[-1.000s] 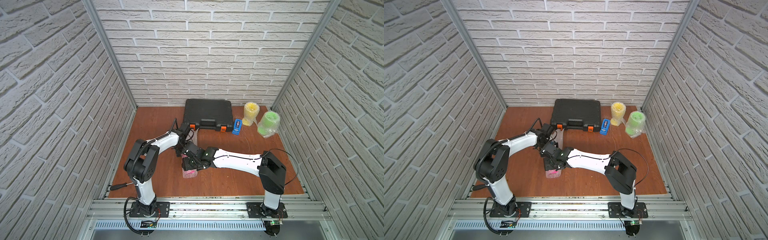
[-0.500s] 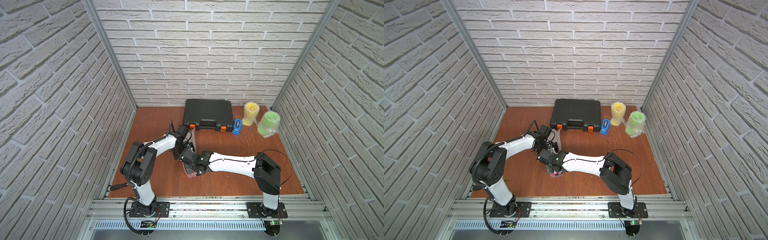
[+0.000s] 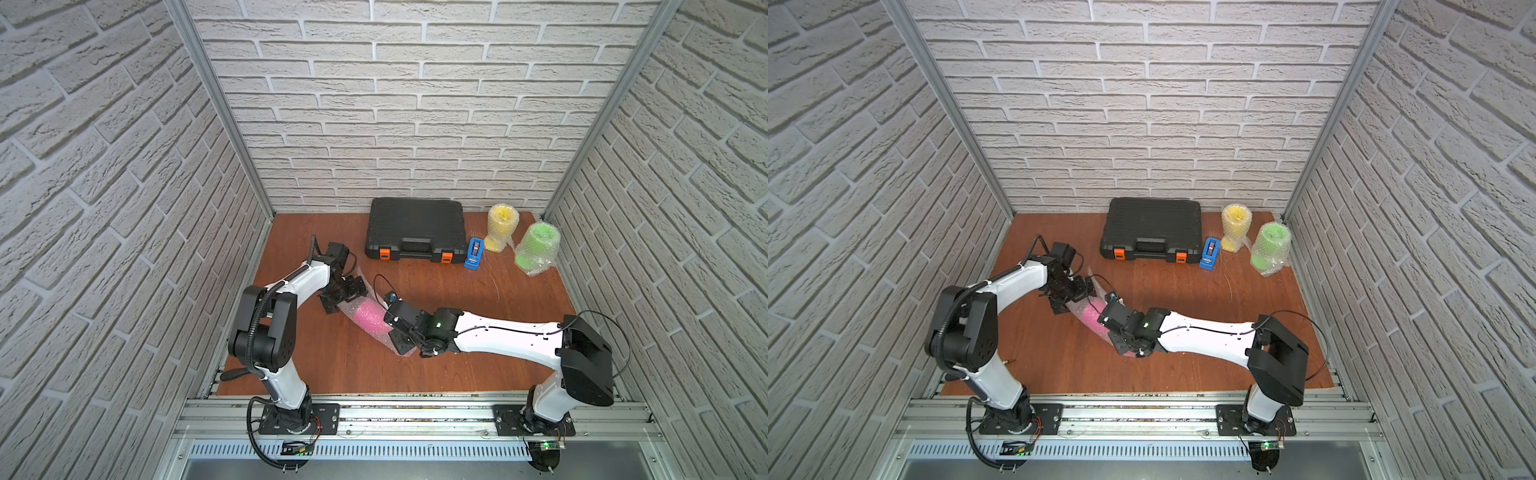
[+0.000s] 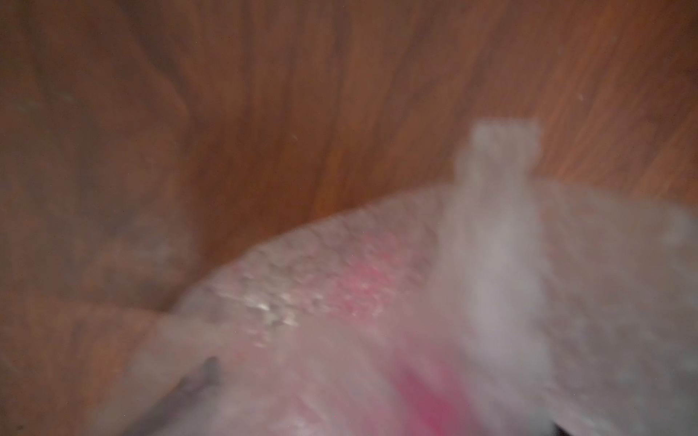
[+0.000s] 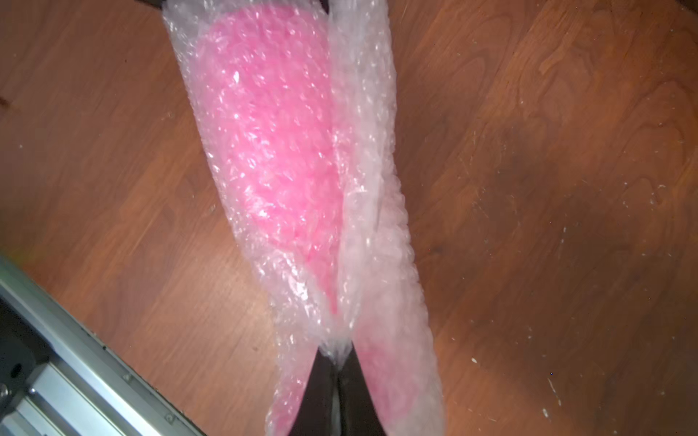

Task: Wrap wine glasses in bubble wrap
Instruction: Adjust the bubble wrap at the center of the board.

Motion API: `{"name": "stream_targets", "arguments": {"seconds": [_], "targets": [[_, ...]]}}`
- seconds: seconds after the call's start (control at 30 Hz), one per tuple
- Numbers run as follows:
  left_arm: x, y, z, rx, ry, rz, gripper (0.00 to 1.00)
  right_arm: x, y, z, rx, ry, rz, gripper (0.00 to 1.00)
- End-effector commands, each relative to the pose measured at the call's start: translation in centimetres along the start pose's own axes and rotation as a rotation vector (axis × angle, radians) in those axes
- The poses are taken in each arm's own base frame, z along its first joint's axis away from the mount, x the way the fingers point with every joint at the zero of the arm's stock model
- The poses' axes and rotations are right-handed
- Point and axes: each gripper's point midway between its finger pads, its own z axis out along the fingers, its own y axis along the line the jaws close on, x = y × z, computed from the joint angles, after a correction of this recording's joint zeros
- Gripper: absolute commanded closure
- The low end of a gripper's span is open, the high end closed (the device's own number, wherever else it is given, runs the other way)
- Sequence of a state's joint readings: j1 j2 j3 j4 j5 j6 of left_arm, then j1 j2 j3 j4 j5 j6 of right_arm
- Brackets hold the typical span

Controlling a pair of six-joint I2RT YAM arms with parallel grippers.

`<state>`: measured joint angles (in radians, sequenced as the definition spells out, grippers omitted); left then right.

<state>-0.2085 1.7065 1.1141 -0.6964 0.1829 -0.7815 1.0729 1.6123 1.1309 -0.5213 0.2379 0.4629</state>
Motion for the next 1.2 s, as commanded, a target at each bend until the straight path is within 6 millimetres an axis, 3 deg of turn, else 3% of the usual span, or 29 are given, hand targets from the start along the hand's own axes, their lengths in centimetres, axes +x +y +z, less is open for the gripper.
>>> {"name": "stream_targets", "arguments": {"seconds": [0.0,0.2,0.37,0.43,0.53,0.6,0.7,0.87,1.17], "targets": [[-1.4,0.5,-2.8,-0.014,-0.066,0.061,0.02,0.6,-0.8,-1.0,-0.025,-0.003,-0.104,0.97],[-2.3,0.4,-6.7,-0.001,-0.160,0.219,0.10,1.4,-0.8,-2.2,-0.136,-0.044,-0.413,0.97],[-2.0,-3.2,-11.7,0.168,-0.345,0.505,0.18,3.8,-1.4,-3.1,-0.300,0.029,-0.664,0.97],[0.1,-5.9,-13.2,0.308,-0.375,0.724,0.19,4.5,-2.0,-3.6,-0.338,0.044,-0.751,0.97],[5.5,-8.4,-14.3,0.434,-0.394,1.112,0.12,4.9,-2.9,-4.2,-0.381,0.030,-0.851,0.97],[10.3,-9.0,-14.1,0.528,-0.365,1.398,0.08,5.1,-3.5,-4.4,-0.395,0.029,-0.893,0.97],[14.3,-8.3,-12.5,0.544,-0.306,1.641,0.03,5.2,-3.8,-4.7,-0.439,0.011,-0.915,0.97],[16.1,-7.7,-9.9,0.588,-0.197,1.786,0.02,5.4,-3.8,-4.9,-0.478,-0.003,-0.908,0.97],[18.7,-6.3,-7.0,0.673,0.001,1.827,0.04,4.5,-5.3,-4.3,-0.466,-0.010,-0.815,0.97]]}}
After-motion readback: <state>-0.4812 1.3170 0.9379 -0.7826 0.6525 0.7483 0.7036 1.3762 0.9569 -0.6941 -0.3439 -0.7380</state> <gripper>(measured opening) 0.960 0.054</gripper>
